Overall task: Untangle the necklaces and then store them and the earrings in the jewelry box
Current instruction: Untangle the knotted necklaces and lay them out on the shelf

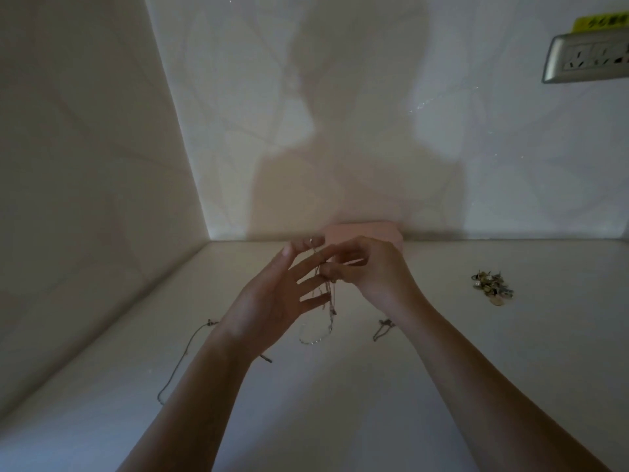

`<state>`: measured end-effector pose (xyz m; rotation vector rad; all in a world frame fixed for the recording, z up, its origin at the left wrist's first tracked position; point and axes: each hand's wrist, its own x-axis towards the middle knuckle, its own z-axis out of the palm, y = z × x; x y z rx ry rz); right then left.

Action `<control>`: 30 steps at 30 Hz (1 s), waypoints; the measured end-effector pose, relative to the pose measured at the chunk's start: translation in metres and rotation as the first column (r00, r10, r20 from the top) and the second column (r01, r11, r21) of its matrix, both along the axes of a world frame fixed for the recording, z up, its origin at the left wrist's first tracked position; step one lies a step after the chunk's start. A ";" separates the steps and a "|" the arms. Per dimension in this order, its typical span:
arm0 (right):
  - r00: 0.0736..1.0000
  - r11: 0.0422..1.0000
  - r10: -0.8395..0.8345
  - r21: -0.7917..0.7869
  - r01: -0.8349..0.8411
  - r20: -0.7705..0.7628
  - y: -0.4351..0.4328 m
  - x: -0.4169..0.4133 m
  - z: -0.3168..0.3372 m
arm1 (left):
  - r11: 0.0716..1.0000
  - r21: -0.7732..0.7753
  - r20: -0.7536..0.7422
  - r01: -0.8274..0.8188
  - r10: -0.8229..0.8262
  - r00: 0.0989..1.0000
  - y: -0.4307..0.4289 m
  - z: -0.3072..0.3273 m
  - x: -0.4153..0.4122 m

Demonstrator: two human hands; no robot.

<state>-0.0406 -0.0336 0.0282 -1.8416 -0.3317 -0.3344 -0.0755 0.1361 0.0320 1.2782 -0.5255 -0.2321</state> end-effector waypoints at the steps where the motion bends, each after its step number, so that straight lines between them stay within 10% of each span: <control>1: 0.996 0.997 0.067 0.039 -0.064 -0.060 -0.001 0.000 0.001 | 1.000 0.007 -0.001 -0.015 0.015 1.000 0.001 0.001 -0.001; 6: 0.867 0.900 0.435 0.149 -0.410 -0.243 0.000 -0.009 0.004 | 0.996 0.020 -0.119 -0.086 0.088 0.989 0.005 0.004 0.000; 18: 0.880 0.886 0.385 -0.156 -0.437 -0.277 0.003 -0.011 0.004 | 0.918 0.296 -0.056 -0.263 0.291 0.955 0.006 0.005 -0.002; 27: 0.776 0.791 0.579 0.406 -0.459 -0.250 -0.002 -0.007 0.007 | 0.863 0.338 0.007 -0.375 0.397 0.918 0.010 0.007 -0.002; 30: 0.788 0.827 0.547 0.330 -0.455 -0.284 -0.001 -0.009 0.007 | 0.898 0.348 -0.014 -0.270 0.293 0.956 0.009 0.005 -0.003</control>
